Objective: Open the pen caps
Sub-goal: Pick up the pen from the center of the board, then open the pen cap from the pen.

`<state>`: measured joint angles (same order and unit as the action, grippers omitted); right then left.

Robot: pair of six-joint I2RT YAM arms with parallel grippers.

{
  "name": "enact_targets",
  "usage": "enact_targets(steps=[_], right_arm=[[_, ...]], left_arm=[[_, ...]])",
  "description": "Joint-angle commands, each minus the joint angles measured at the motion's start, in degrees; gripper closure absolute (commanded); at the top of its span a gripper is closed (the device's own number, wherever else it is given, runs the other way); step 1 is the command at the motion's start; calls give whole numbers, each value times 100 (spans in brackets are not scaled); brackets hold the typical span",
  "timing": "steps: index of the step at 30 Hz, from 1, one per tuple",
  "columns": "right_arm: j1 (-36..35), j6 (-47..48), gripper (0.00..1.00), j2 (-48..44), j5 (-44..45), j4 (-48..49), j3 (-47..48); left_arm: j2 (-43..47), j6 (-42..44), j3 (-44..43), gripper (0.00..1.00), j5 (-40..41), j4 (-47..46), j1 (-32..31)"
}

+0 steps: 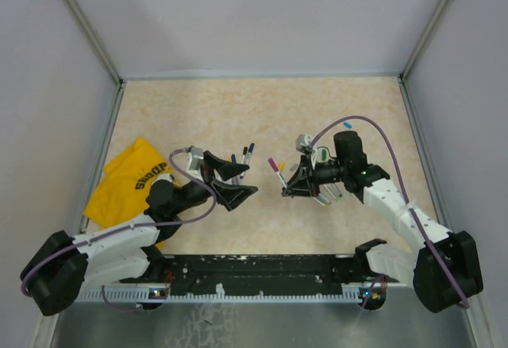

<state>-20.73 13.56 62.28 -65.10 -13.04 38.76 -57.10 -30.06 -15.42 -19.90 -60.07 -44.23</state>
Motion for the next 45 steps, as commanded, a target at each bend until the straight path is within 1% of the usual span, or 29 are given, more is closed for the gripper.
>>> enact_targets(steps=[1, 13, 20, 28, 35, 39, 45], right_arm=[[60, 159, 100, 11, -224, 39, 298], [60, 181, 100, 70, -321, -1, 298], [60, 190, 100, 103, -426, -9, 298], [61, 208, 100, 133, -547, -24, 292], [60, 207, 100, 144, -613, -32, 286], [60, 206, 100, 159, -633, -16, 281], [59, 197, 100, 184, -664, -30, 281]], left_arm=[[-152, -240, -242, 0, -473, -466, 109], [-383, -466, -233, 1, -599, -825, 245], [-638, -613, -250, 1, -669, -1279, 286], [-1142, -748, -498, 1, -890, -1586, 361], [-1616, -943, -843, 2, -975, -1670, 380], [-1980, -1201, -1030, 6, -1009, -1856, 380], [-2791, -1806, -1321, 20, -1385, -2663, 371]])
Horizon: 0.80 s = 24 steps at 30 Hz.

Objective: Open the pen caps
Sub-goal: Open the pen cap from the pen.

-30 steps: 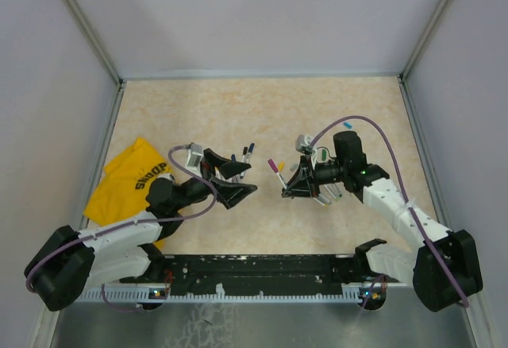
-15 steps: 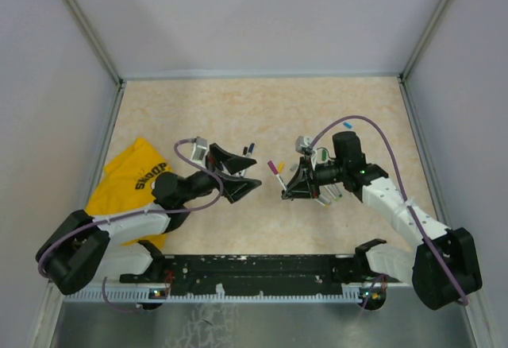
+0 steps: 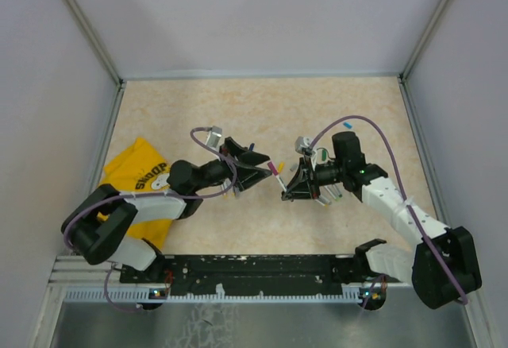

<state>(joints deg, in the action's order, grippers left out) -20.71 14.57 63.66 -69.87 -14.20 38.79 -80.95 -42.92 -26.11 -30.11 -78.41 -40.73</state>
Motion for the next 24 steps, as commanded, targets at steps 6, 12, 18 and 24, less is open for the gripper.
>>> enact_targets(steps=[6, 12, 18, 24], right_arm=[[58, 76, 100, 140, -272, 64, 287], [58, 42, 100, 205, -301, 73, 296], [58, -23, 100, 256, -292, 104, 288], [58, -42, 100, 313, -281, 91, 296]], left_arm=[[-1004, -1127, -500, 29, -734, -1774, 19], [-1276, -1373, -610, 42, -890, -2130, -5], [-1480, -1574, -729, 64, -966, -2362, -23], [-1458, -1562, -791, 56, -993, -2382, -23]])
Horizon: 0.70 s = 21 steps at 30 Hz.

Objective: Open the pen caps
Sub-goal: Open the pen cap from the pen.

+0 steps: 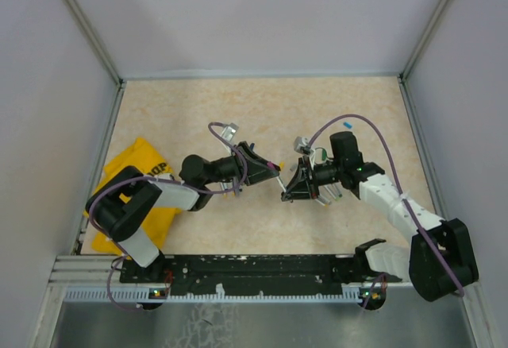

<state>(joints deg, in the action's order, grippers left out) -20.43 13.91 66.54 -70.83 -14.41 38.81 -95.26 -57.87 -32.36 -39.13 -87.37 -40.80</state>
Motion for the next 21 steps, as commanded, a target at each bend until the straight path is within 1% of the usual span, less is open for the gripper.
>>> enact_targets(steps=[1, 9, 13, 15, 18, 21], right_arm=[[22, 14, 100, 32, -181, 120, 295], [28, -28, 100, 56, -145, 122, 294], [25, -58, 100, 77, -133, 129, 294], [28, -64, 100, 95, -132, 124, 296], [30, -69, 100, 100, -120, 134, 303], [28, -76, 100, 85, -116, 137, 312]], left_arm=[[-1, -56, -159, 56, -86, -1485, -14], [227, 132, -122, 57, -33, -1415, -16], [326, 232, -112, 62, 4, -1298, -16], [358, 277, -126, 67, -10, -1222, -16], [353, 280, -144, 81, -79, -1185, -16], [297, 240, -139, 93, -134, -1188, -16]])
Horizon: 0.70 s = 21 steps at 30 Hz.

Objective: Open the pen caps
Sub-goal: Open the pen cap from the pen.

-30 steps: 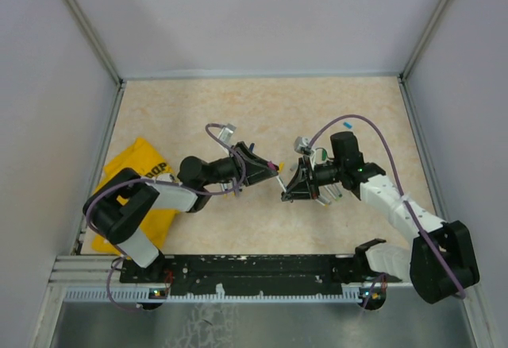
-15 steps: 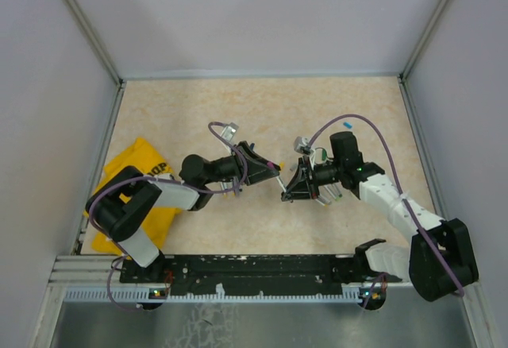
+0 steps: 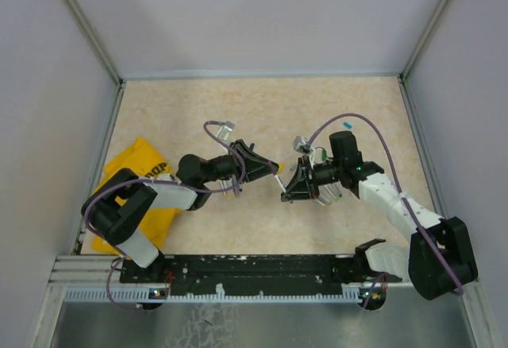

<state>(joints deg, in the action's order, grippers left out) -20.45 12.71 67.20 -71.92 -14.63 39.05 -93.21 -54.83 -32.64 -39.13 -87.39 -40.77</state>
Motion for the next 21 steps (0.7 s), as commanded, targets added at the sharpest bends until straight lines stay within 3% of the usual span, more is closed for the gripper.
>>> enact_targets(steps=[1, 3, 7, 11, 21], right_arm=[[26, 39, 100, 14, -13, 158, 293], [31, 45, 96, -18, 4, 159, 296], [32, 56, 70, -144, 143, 201, 284], [28, 60, 57, -352, 347, 369, 180], [-99, -76, 41, -865, 775, 1098, -243]], left_arm=[[70, -69, -104, 97, -145, -1206, -18], [50, -96, -66, 100, -139, -1227, -18], [155, 23, 146, 100, 35, -1112, -26], [521, 367, 583, 100, 442, -770, -113], [1912, 1542, 1173, 100, 1590, 880, -598]])
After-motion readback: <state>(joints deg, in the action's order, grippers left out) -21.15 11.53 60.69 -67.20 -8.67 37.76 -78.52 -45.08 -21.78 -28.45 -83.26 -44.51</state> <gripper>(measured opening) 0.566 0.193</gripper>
